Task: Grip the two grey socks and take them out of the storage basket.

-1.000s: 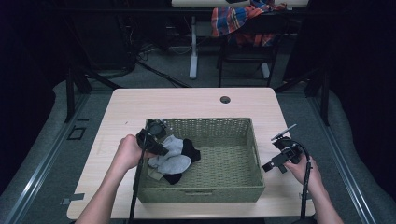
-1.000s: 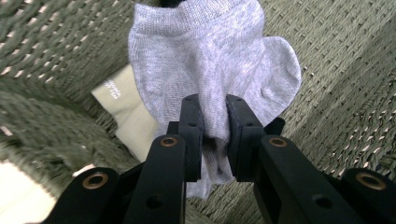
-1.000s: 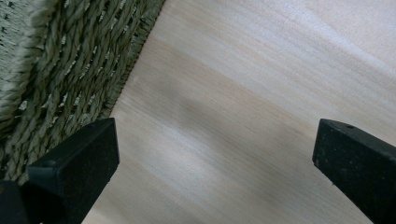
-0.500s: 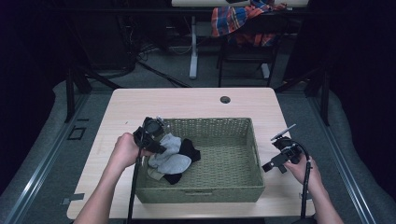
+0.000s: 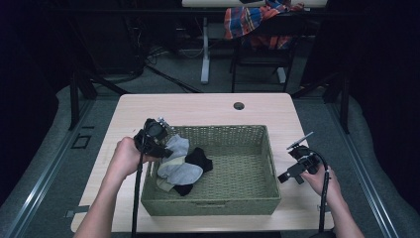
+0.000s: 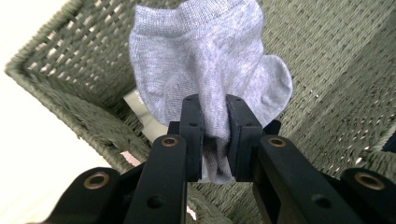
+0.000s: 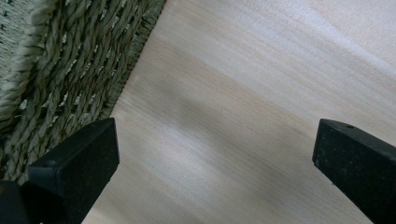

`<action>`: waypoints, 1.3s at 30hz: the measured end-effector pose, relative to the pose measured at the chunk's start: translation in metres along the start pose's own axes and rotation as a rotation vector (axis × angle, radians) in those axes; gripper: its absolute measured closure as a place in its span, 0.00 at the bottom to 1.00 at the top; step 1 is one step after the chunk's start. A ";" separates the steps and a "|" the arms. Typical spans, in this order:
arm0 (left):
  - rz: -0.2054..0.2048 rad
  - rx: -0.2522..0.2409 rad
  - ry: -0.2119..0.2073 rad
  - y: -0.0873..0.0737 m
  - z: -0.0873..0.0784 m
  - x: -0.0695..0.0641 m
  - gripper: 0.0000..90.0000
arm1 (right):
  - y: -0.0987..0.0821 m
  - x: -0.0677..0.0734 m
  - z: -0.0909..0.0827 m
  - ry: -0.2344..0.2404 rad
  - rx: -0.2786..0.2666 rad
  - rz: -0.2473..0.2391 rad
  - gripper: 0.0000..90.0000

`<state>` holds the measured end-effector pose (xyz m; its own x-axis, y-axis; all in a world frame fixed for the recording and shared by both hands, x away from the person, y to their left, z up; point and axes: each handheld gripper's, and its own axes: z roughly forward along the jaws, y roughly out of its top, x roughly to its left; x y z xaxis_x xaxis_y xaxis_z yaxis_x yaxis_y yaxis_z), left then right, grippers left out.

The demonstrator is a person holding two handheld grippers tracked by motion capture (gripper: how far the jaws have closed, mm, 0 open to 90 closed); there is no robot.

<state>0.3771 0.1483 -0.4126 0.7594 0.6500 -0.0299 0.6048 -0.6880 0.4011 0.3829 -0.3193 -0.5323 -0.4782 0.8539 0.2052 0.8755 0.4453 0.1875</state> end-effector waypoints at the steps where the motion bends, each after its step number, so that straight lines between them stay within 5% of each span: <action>1: 0.008 -0.008 0.005 0.000 -0.003 0.000 0.88 | 0.000 0.000 0.000 0.003 -0.003 0.002 0.00; 11: -0.001 -0.060 0.021 -0.003 -0.020 0.001 0.88 | -0.001 0.001 0.004 0.011 -0.030 0.038 0.00; 14: -0.002 -0.062 0.023 -0.004 -0.024 0.003 0.88 | 0.000 -0.001 0.002 0.011 0.007 0.009 0.00; 18: -0.016 -0.072 0.041 -0.008 -0.031 0.008 0.88 | 0.000 0.001 0.003 0.022 -0.009 0.020 0.00; 24: -0.060 -0.083 0.074 -0.019 -0.039 0.020 0.88 | 0.000 0.000 0.002 0.000 0.011 0.001 0.00; 28: -0.084 -0.091 0.089 -0.023 -0.041 0.026 0.88 | -0.001 0.001 0.004 0.019 -0.027 0.038 0.00; 32: -0.118 -0.097 0.121 -0.030 -0.045 0.034 0.88 | 0.000 -0.001 0.002 0.011 0.010 0.006 0.00; 33: -0.129 -0.106 0.132 -0.032 -0.046 0.035 0.88 | -0.001 0.001 0.004 0.023 -0.028 0.038 0.00; 36: -0.152 -0.104 0.152 -0.038 -0.048 0.040 0.88 | 0.000 -0.001 0.002 0.014 0.003 0.008 0.00; 39: -0.185 -0.101 0.165 -0.046 -0.050 0.048 0.88 | -0.002 0.001 0.004 0.019 -0.031 0.036 0.00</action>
<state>0.3742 0.2274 -0.3871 0.5836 0.8113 0.0346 0.6966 -0.5221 0.4922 0.3813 -0.3182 -0.5359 -0.4478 0.8639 0.2306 0.8898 0.4054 0.2094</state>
